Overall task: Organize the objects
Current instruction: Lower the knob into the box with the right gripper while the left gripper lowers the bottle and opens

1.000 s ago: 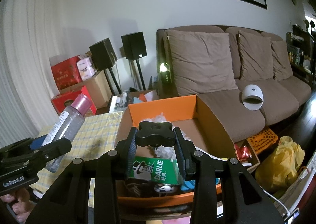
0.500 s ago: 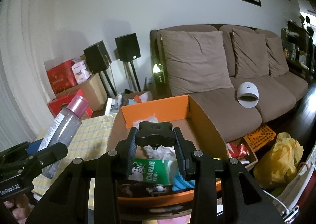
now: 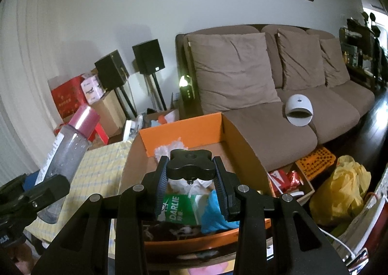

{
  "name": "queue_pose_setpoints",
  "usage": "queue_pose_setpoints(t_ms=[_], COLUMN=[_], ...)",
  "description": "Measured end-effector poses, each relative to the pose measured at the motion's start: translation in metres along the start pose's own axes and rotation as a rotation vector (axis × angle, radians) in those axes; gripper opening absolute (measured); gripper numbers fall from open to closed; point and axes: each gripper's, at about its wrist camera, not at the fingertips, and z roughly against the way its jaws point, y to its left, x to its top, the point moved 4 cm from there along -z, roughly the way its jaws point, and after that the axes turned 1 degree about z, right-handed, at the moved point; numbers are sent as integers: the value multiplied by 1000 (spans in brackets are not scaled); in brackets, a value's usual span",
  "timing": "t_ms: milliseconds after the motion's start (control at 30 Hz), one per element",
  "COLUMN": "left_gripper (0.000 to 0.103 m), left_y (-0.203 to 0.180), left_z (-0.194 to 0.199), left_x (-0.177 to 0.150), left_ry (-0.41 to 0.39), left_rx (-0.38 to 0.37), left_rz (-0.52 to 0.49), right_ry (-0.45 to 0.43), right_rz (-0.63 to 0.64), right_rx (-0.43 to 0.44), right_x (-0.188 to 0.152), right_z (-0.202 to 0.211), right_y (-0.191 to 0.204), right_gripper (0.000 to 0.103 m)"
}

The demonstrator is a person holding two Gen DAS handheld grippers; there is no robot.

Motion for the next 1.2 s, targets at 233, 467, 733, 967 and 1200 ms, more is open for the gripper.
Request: queue_pose_setpoints(t_ms=[233,467,733,967,1200], left_gripper=[44,44,44,44,44], left_y=[16,28,35,37,37], left_z=[-32,-57,-73,-73,-77], left_x=[-6,-23,-35,-35,-39], left_ry=[101,180,201,202,218], left_rx=[-111,-117,-117,-105,-98], left_rz=[148,209,229,235,231], right_ry=[70,231,259,297,297], right_rz=[23,68,109,139,149], right_rx=[0,-17,-17,-32,-75], right_x=[-8,-31,-39,-45,-44], right_z=[-14,-46,-50,-56,-58], right_y=[4,8,16,20,17], right_gripper=[36,36,36,36,43])
